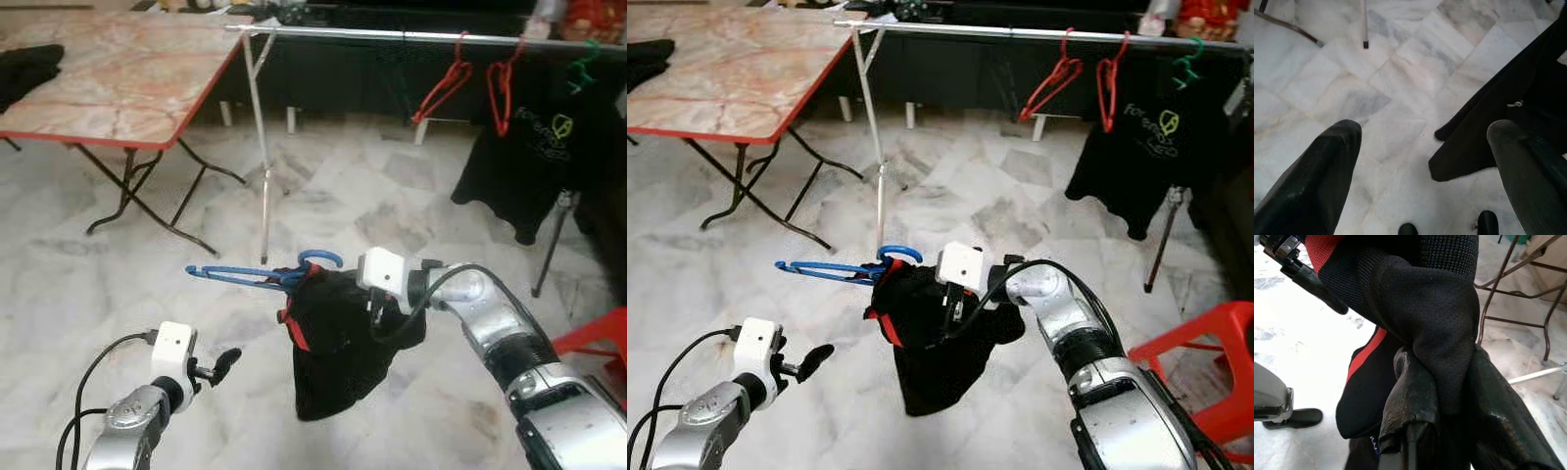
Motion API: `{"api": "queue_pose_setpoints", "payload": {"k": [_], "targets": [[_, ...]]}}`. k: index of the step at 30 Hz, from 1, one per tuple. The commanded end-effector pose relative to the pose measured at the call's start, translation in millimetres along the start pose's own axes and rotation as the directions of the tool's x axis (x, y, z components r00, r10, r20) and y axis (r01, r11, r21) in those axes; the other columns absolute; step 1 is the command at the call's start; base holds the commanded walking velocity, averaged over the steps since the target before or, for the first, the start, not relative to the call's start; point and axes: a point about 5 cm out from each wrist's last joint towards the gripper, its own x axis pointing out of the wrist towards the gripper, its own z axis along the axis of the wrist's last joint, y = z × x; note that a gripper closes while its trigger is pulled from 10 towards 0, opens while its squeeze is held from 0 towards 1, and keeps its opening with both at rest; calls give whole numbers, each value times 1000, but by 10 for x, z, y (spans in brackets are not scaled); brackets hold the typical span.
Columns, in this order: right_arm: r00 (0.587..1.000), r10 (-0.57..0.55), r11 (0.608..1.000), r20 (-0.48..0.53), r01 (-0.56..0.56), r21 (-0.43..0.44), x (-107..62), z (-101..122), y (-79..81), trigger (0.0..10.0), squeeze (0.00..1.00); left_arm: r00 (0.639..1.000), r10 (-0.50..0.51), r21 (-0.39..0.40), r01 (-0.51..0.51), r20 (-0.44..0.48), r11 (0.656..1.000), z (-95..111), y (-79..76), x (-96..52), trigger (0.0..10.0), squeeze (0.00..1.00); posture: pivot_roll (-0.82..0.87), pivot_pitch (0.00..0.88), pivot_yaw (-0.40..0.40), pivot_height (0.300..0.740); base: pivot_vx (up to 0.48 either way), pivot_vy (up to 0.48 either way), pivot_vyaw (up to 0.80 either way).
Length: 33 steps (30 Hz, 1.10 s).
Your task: Hang hanger
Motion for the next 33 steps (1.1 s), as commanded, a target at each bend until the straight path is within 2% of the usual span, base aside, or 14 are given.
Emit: {"api": "queue_pose_setpoints", "payload": {"k": [1,4,14,17,23,30,33], "targets": [[1000,-21,999,21,21,-29,9,71,-51,10000,0,1000,18,21,-18,-19,1000,-45,-2,-2,10000,0,-43,89,0,740,0,0,800],[1000,-11,999,18,12,-36,55,76,-22,10000,0,997,66,44,-65,-28,997,-63,17,4,10000,0,-43,89,0,740,0,0,800],[1000,-15,999,18,16,-40,126,97,-7,10000,0,985,173,-12,-173,18,985,-7,130,-11,10000,0,-31,80,-7,740,0,0,800],[1000,-11,999,21,12,-39,133,100,2,10000,0,981,190,-6,-190,21,982,1,139,-7,10000,0,-33,76,-12,740,0,0,800],[1000,-10,999,14,10,-39,141,88,12,10000,0,981,194,42,-194,7,980,-13,111,21,10000,0,-35,73,-15,740,0,-394,800],[1000,16,999,18,-15,-40,172,94,49,10000,0,975,221,29,-221,10,975,-21,110,17,10000,0,-35,76,-23,740,0,-456,800],[1000,18,999,20,-17,-43,197,104,59,10000,0,975,221,46,-221,-1,974,-50,118,11,10000,0,-33,74,-24,740,0,0,800]]}}
